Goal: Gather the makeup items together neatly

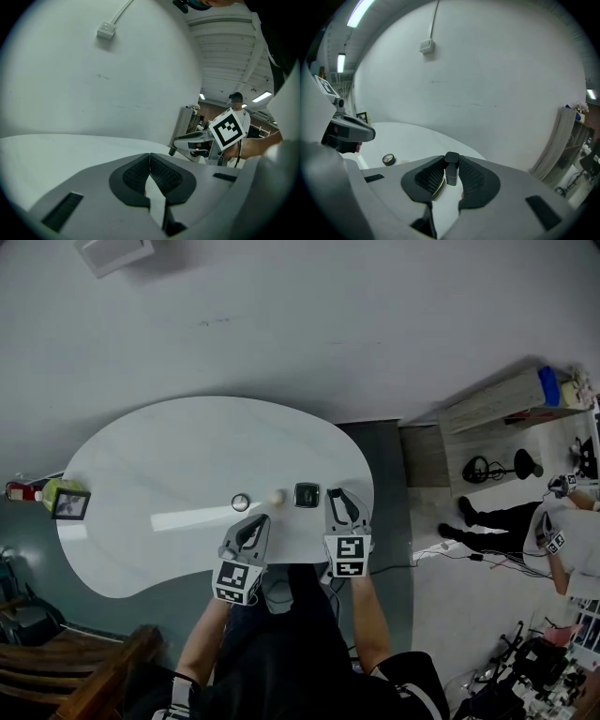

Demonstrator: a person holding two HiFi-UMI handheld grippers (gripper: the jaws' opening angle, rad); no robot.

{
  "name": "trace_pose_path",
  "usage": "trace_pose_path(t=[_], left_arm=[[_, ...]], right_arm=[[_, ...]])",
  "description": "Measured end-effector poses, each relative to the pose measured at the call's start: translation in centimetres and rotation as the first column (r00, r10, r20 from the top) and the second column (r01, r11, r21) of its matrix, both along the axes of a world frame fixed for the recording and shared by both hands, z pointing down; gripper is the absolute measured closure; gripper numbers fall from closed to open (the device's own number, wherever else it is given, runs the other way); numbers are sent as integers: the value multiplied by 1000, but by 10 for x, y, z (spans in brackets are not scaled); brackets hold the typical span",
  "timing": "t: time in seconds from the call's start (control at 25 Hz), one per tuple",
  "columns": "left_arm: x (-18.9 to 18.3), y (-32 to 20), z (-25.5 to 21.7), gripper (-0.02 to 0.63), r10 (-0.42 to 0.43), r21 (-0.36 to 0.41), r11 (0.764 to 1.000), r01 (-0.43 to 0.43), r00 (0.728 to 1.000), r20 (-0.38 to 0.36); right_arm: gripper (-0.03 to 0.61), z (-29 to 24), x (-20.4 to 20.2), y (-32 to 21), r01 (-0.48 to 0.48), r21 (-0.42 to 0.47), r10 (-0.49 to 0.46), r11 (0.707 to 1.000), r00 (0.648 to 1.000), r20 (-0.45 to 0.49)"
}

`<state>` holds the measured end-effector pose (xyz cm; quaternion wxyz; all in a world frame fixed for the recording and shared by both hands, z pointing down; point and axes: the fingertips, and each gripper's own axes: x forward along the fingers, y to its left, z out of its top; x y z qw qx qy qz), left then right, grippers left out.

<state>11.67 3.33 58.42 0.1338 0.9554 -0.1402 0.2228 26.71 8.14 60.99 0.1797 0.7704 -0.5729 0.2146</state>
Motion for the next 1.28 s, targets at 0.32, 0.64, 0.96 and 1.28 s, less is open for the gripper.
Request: trace_pose_path(t=[0.32, 0.64, 0.96, 1.28], left_arm=[[1, 9, 27, 594, 5, -33, 999, -3, 999, 38], [-1, 13, 45, 594, -9, -52, 999, 12, 998, 60], [-1, 21, 52, 594, -3, -58, 998, 7, 998, 60], [-2, 24, 52, 594, -5, -61, 998, 9, 998, 60]], right_arm=[[465, 34, 7, 7, -13, -26, 14, 1000, 999, 29], [465, 59, 11, 10, -8, -43, 10, 999, 999, 32], [465, 68, 10, 15, -7, -38, 8, 999, 999, 31], [463, 76, 8, 15, -4, -73, 9, 997, 997, 72]])
